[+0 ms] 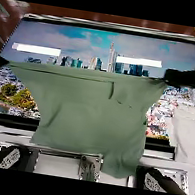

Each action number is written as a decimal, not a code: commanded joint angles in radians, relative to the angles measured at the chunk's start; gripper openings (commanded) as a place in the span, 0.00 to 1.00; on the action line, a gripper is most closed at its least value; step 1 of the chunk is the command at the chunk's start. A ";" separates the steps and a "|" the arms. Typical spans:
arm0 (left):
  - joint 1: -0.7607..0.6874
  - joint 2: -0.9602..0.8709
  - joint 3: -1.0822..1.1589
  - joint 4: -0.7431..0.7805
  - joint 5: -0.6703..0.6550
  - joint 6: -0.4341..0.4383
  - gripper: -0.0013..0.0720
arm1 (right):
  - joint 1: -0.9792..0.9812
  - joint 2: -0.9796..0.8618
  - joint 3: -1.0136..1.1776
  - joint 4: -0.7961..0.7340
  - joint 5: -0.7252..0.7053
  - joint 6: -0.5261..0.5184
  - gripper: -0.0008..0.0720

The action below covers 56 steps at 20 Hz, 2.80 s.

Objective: Fold the shirts.

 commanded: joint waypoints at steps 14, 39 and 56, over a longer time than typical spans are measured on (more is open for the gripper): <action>-0.092 -0.710 -0.034 -0.237 0.509 0.219 0.07 | 0.150 -0.478 -0.054 0.057 -0.654 0.039 0.10; -0.073 -0.802 0.068 0.007 -0.117 0.037 0.32 | 0.103 -0.400 -0.121 -0.096 -0.039 0.204 0.58; 0.385 -0.385 -0.647 -0.008 -0.191 0.372 0.83 | -0.391 0.177 -0.533 -0.046 0.266 -0.076 0.81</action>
